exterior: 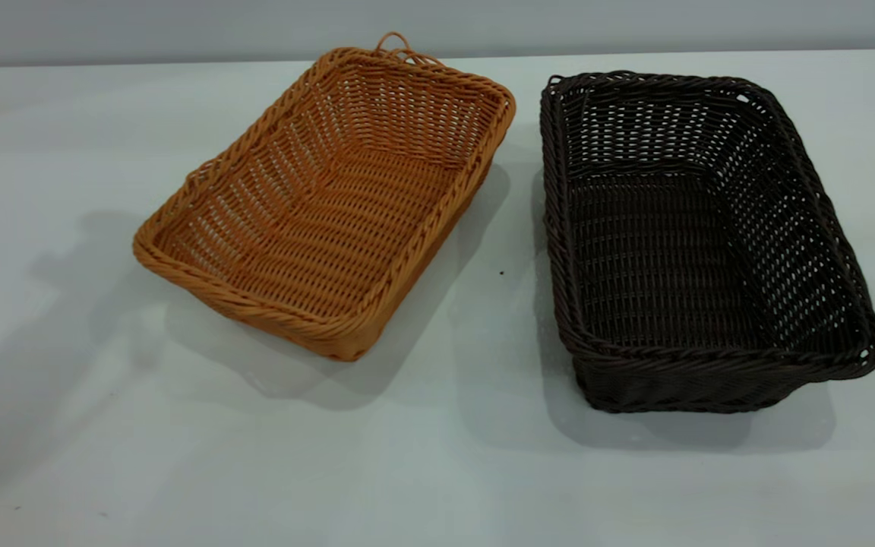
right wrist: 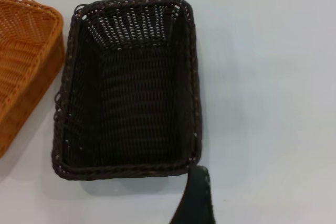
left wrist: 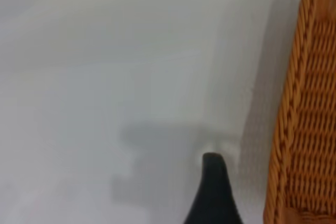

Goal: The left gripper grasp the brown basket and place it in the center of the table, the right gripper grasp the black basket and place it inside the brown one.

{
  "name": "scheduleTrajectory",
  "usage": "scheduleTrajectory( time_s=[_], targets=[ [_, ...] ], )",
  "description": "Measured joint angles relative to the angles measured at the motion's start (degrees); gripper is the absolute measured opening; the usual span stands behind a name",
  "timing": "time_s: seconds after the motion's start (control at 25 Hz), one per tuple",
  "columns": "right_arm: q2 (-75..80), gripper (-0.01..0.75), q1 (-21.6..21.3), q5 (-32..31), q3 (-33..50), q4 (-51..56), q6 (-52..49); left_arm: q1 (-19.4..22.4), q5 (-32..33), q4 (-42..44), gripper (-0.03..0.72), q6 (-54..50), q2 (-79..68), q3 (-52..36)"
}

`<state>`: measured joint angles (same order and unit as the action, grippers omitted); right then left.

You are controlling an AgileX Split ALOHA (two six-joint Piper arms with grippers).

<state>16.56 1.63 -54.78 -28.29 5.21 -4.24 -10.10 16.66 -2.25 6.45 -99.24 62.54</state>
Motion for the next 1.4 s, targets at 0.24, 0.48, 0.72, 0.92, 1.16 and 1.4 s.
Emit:
scheduleTrajectory(
  time_s=[0.24,0.48,0.72,0.92,1.16,1.4],
  targets=[
    [6.3,0.582,0.0,3.6,0.0,2.3,-0.1,-4.0,-0.5,-0.6,0.512,2.3,-13.9,7.6],
    [12.7,0.582,0.0,5.8,0.0,5.6,-0.1,-5.0,-0.5,-1.3,0.512,2.7,-24.8,15.4],
    [21.7,0.582,0.0,8.5,0.0,11.1,0.1,-5.3,-0.6,-1.4,0.512,2.7,-31.7,20.0],
    [32.4,0.575,0.0,13.1,0.0,19.2,5.1,-6.4,-0.8,-1.4,0.449,2.8,-37.0,24.2],
    [47.5,0.560,0.0,14.9,0.0,35.3,16.6,-7.2,-0.3,-1.6,0.182,3.1,-40.3,27.9],
    [60.8,0.559,0.4,15.5,-0.4,54.3,25.8,-6.9,4.4,-2.1,0.082,3.2,-38.7,33.3]
  ],
)
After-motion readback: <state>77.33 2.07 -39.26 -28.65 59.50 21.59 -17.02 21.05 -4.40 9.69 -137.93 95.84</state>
